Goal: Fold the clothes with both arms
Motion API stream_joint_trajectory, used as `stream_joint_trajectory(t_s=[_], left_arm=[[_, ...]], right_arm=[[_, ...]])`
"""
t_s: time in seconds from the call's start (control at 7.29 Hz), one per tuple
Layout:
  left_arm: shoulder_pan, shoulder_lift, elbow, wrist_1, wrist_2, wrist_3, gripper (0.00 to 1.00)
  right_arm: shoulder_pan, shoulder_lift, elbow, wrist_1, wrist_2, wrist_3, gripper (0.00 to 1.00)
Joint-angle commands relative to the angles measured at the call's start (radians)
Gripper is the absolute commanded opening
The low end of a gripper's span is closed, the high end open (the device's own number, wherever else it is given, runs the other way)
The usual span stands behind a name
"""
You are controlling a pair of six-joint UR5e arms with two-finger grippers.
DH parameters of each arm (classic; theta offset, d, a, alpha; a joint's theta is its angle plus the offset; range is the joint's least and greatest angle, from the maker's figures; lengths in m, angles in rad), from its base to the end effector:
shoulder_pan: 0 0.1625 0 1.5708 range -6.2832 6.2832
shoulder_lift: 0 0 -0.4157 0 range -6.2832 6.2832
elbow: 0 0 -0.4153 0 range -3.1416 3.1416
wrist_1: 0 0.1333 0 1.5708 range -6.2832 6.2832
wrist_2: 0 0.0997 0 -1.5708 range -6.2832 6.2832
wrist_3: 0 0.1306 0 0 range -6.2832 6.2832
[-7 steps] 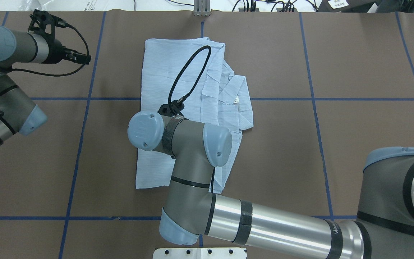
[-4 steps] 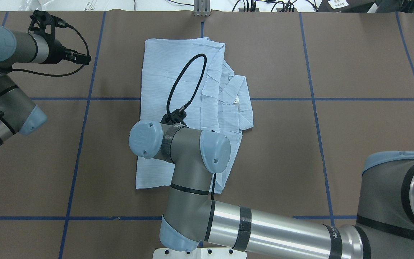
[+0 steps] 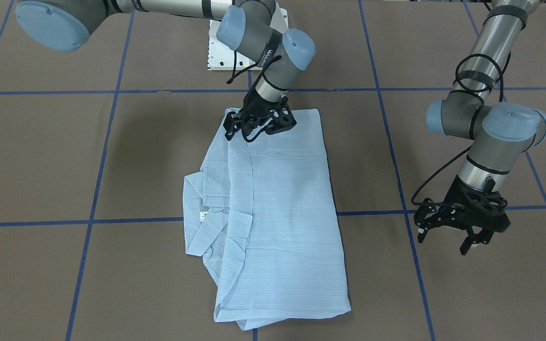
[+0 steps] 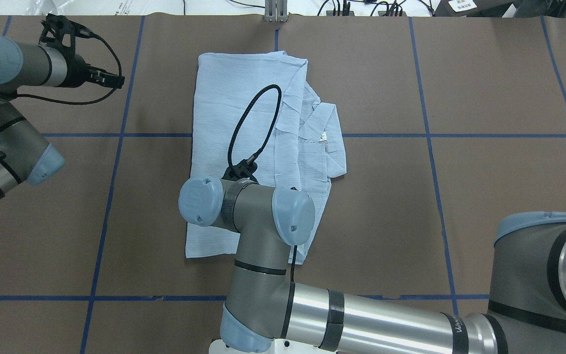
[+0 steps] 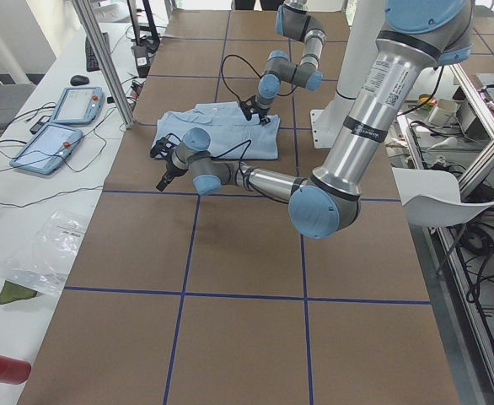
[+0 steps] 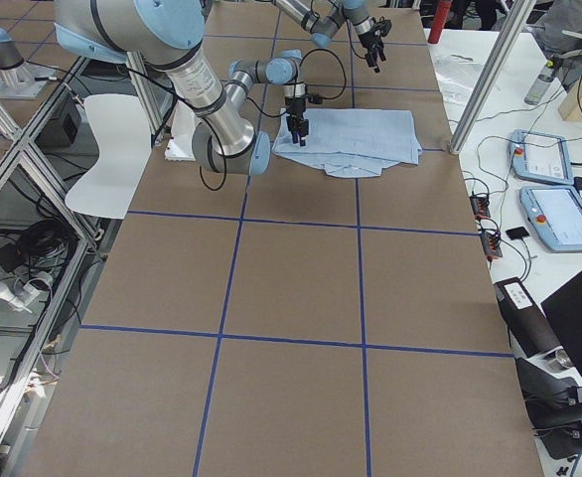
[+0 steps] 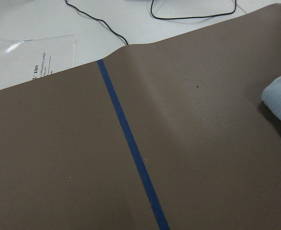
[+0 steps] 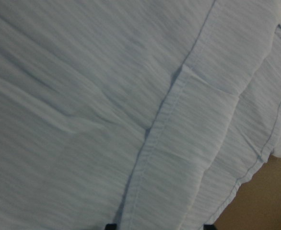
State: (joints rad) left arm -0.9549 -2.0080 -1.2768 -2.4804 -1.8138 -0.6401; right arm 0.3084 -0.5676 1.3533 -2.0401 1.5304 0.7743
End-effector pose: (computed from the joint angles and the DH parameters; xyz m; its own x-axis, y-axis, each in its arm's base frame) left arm 0.3481 -0.6682 0.4560 0.7094 0.3452 -0.6145 0.1717 0.7610 0.6257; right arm -0.7006 -0.3686 0.1852 0.8585 -0.4762 0.1901 0.4269 0.8692 0.2493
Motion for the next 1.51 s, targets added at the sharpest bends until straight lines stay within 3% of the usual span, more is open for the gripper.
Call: stream_joint_trajectory(t_s=[0.0,0.27,0.41,0.69,0.82,1.1,1.23,1.37], left_arm=[[0.001,0.000,0.000,0.000,0.001,0.000,1.00],[0.001,0.000,-0.001,0.000,0.001,0.000,1.00],[0.001,0.000,-0.003,0.000,0.001,-0.001,1.00],[0.001,0.000,-0.003,0.000,-0.001,-0.001,1.00],[0.001,0.000,-0.004,0.000,0.001,-0.001,1.00],[0.001,0.002,-0.004,0.000,0.001,-0.003,1.00],[0.001,0.002,-0.004,0.000,0.001,-0.003,1.00],[0.001,0.002,-0.003,0.000,0.001,-0.003,1.00]], right_arm=[[-0.011,0.000,0.000,-0.002,-0.003,0.000,0.68],[-0.014,-0.011,0.001,-0.002,-0.007,0.000,0.68],[-0.014,-0.012,0.001,-0.003,-0.012,0.000,0.55],[0.014,-0.012,0.030,-0.049,-0.021,-0.060,0.12],[0.029,-0.050,0.085,-0.066,-0.021,-0.067,0.00],[0.031,-0.302,0.377,-0.068,-0.024,-0.066,0.00],[0.018,-0.381,0.444,-0.055,-0.027,-0.050,0.27],[0.017,-0.373,0.449,-0.054,-0.027,-0.037,0.99]])
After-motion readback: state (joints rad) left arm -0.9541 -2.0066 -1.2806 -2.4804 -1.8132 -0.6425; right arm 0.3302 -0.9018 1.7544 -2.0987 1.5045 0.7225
